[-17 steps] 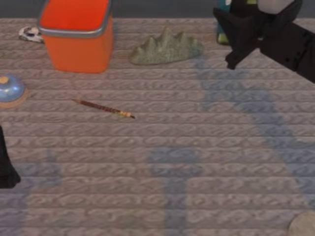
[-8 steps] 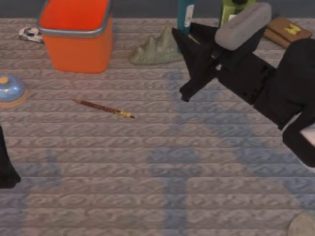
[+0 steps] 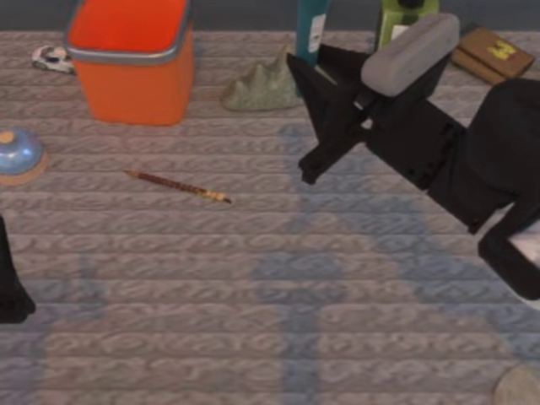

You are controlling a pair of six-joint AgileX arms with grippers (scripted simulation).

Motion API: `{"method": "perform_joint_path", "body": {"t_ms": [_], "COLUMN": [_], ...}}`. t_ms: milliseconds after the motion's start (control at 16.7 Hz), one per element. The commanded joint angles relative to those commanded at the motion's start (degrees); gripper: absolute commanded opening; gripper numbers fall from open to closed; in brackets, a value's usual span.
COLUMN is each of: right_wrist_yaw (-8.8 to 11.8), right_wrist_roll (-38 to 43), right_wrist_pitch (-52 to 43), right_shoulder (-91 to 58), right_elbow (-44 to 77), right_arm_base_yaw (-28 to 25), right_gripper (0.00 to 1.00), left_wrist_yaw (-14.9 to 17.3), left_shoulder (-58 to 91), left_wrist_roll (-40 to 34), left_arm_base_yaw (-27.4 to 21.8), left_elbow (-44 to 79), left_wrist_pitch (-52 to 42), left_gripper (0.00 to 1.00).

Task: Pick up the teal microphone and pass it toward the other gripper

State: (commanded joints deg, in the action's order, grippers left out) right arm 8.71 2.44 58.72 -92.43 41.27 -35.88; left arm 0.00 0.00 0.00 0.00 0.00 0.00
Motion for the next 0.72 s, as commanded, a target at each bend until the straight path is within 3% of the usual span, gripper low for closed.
{"method": "perform_joint_path", "body": {"t_ms": [420,540,720], "right_wrist_yaw": [-0.1,-0.1,-0.1], "right_wrist_roll": [-0.1,-0.1,-0.1], "right_wrist_pitch": [0.1,0.1,0.1], "right_shoulder": [0.2,0.2,0.2], "right_elbow": [-0.1,-0.1,-0.1], "right_arm_base_yaw": [-0.1,-0.1,-0.1], "right_gripper": [0.0,0.0,0.0], "left_wrist_yaw": [0.6,3.2,9.6], "left_shoulder": [0.7,3.8,13.1], "left_wrist_roll": [0.1,0.4,1.4], "left_arm_base_yaw": [-0.3,-1.2,-3.5], "left_elbow": [0.6,3.0,9.2], "left_wrist_pitch": [0.3,1.7,5.4], "left_gripper": [1.0,1.0,1.0]}}
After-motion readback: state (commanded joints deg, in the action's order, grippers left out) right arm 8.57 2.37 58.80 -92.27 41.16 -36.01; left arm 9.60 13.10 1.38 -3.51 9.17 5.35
